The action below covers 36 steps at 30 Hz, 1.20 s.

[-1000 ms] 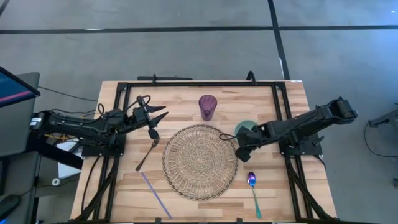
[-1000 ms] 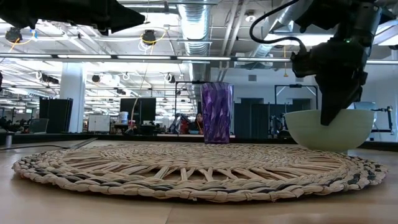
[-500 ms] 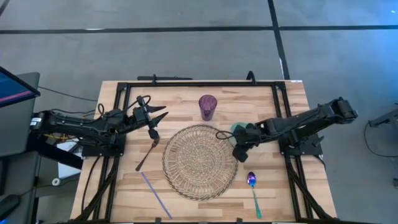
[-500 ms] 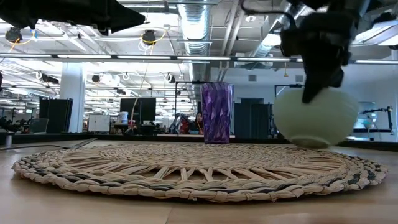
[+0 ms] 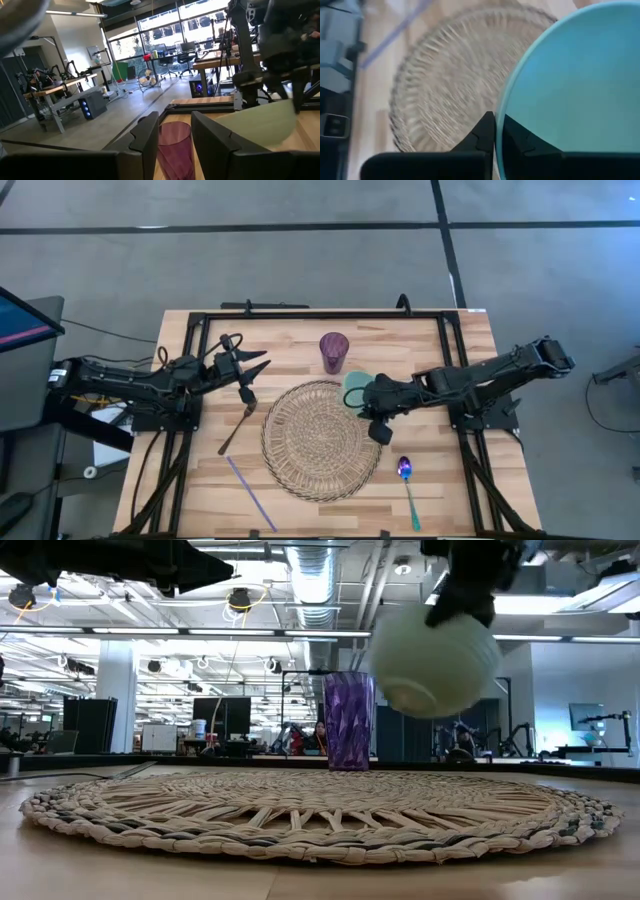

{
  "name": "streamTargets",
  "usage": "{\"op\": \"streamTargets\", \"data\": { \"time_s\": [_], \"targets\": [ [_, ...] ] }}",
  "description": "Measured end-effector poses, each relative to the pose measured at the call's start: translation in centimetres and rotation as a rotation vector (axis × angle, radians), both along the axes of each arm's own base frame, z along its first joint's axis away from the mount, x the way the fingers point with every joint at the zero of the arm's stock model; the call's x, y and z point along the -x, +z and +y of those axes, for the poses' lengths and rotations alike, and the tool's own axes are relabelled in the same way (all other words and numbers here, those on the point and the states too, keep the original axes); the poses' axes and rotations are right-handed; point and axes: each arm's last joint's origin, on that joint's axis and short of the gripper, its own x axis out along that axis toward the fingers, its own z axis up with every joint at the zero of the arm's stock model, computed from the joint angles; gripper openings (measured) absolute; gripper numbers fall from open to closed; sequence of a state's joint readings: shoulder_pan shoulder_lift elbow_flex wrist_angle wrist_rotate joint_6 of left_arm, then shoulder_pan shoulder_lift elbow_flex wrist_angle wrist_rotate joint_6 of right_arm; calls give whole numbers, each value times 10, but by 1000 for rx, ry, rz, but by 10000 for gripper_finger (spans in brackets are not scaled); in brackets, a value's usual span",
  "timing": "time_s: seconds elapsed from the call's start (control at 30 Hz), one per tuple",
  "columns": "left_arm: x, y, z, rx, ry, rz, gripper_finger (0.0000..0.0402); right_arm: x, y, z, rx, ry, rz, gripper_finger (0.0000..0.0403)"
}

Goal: Pick & Place Utensil
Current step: Put the green bowl on the brown mat

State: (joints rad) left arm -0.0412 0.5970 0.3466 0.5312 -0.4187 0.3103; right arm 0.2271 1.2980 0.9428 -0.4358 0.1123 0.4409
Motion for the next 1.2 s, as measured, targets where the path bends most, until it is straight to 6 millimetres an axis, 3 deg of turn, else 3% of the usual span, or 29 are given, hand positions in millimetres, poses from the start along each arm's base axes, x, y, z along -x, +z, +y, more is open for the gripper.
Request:
{"op": "streamTargets", "data": {
  "time_s": [0.4,0.63,0.87,0.97,1.1,1.2],
  "targets": [
    [-6,-5,0,-1,-1,36,117,-9,13,33,21,180,-220,3],
    [-9,-7,0,-2,0,53,117,-38,0,46,86,252,-113,6],
    [-9,-7,0,0,6,50,117,-75,12,61,110,343,27,6],
    [-9,-7,0,0,7,54,117,-83,4,67,126,373,109,6],
    [-10,-8,0,0,8,60,117,-94,5,82,194,541,67,6],
    [-11,-9,0,1,14,66,117,-102,-8,90,217,576,103,6]
  ]
}}
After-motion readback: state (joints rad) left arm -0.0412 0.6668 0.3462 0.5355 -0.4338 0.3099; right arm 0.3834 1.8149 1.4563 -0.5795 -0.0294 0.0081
